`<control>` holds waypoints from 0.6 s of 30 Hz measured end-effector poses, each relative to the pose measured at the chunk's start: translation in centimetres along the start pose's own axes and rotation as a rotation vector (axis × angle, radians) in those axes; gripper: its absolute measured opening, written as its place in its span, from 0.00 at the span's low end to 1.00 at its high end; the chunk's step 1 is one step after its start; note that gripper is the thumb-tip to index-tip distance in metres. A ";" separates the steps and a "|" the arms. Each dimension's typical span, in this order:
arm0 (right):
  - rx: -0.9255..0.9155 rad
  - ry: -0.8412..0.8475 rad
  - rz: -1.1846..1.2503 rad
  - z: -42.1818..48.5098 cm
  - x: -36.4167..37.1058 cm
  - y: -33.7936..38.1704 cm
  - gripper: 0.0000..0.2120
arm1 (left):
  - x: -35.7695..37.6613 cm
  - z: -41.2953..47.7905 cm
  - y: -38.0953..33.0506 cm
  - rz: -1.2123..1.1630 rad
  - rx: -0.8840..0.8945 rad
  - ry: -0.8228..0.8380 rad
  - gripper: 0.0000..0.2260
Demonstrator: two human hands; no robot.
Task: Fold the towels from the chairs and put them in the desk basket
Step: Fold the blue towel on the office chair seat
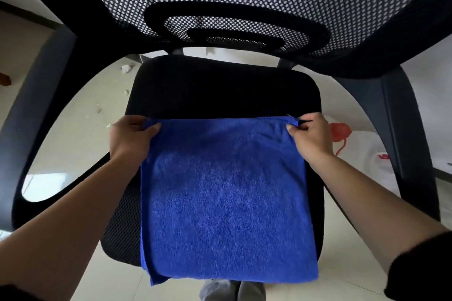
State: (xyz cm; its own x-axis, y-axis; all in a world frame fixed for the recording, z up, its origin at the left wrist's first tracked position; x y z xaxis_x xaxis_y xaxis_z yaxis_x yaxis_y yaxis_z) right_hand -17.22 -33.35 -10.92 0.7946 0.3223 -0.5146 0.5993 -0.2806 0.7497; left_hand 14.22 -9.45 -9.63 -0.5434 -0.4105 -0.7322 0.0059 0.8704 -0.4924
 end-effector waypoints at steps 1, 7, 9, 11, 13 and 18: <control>0.008 0.019 -0.018 0.1 0.1 0.2 0.11 | -0.1 0.0 0.1 -0.013 -0.012 0.012 0.08; 0.051 0.003 0.060 1.0 -2.4 2.1 0.05 | -2.4 0.9 -0.8 -0.047 0.002 -0.029 0.05; 0.032 0.018 0.105 1.7 -2.6 2.9 0.05 | -2.9 1.8 -1.5 -0.014 0.013 -0.061 0.06; -0.007 0.014 0.107 2.8 -2.5 3.6 0.05 | -3.4 2.7 -2.6 0.012 0.020 -0.107 0.08; -0.040 -0.009 0.094 3.8 -2.1 3.9 0.06 | -3.0 3.5 -3.6 -0.028 0.014 -0.099 0.08; -0.095 -0.079 0.130 4.2 -1.1 3.0 0.12 | -0.1 3.5 -3.3 -0.116 -0.011 -0.009 0.14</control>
State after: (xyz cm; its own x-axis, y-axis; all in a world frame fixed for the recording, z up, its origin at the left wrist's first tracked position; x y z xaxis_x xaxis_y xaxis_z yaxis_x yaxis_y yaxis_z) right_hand -15.86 -38.32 -9.82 0.8722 0.2160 -0.4389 0.4821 -0.2274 0.8461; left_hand 17.20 -13.20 -9.57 -0.5326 -0.5108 -0.6748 -0.0654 0.8197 -0.5690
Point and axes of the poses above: each hand's wrist, its own z-axis towards the middle knuckle, its own x-axis out of the palm, y = z × x, the point moved 8 cm from there along z, towards the middle knuckle, and after that the axes turned 15 degrees about z, right-handed, at the moved point
